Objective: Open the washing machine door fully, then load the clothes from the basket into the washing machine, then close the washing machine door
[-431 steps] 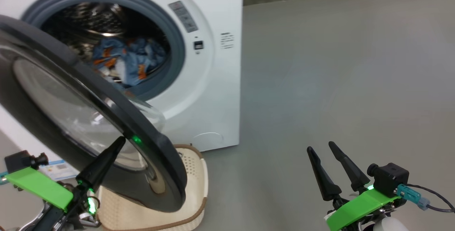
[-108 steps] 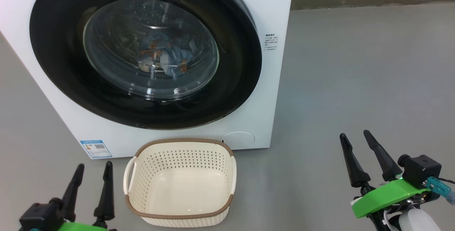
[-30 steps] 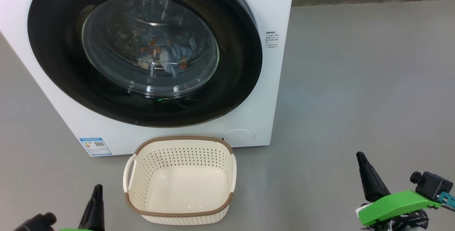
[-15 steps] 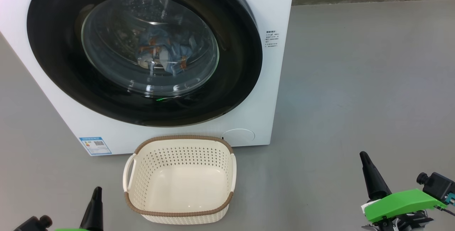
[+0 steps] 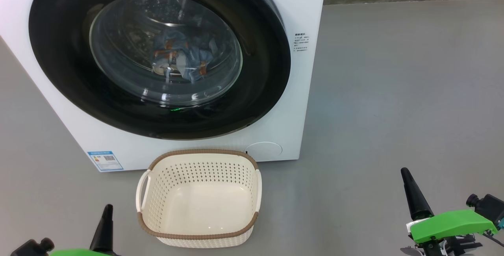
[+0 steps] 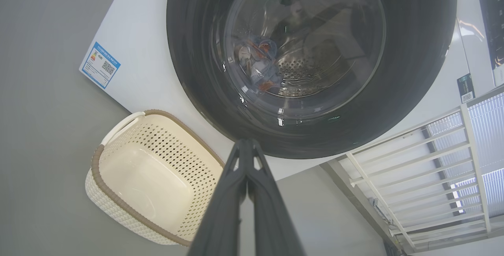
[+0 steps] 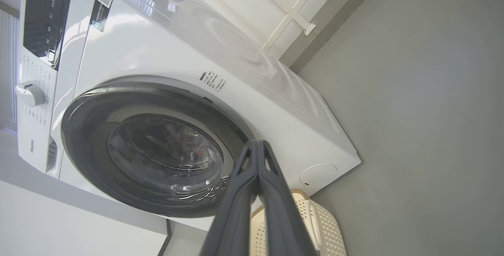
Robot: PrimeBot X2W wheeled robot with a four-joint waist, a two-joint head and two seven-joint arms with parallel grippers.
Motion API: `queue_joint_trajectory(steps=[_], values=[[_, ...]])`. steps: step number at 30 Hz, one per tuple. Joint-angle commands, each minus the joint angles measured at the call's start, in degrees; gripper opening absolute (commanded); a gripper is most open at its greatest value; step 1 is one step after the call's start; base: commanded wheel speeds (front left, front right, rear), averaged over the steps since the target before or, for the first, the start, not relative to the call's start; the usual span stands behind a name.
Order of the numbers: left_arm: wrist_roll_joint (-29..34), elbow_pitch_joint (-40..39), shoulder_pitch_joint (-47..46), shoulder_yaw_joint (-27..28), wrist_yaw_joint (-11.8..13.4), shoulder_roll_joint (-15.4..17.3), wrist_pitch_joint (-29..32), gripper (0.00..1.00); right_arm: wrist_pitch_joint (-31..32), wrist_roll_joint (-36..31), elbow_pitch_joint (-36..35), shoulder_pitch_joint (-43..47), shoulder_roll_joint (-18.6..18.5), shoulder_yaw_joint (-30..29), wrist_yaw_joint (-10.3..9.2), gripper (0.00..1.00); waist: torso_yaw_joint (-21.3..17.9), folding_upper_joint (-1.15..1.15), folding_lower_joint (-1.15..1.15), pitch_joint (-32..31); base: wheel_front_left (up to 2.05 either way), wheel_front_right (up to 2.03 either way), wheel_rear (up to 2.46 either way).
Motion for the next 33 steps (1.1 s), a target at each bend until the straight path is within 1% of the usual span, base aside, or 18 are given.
queue_joint_trajectory(steps=[1,33], values=[[-2.1,-1.1,-2.9,1.6,-0.1,0.6,0.6,0.0,0.7,1.9,-1.8,-0.9,-0.2,0.1,-0.03,0.0,0.0,0.0,0.0,0.0,0.0,0.0,0.0],[-18.9,0.1,-4.6,4.2,-0.1,-0.8,5.8,0.0,5.9,18.9,-2.6,-0.6,1.5,-2.7,-0.06,0.0,0.0,0.0,0.0,0.5,0.0,0.0,0.0]])
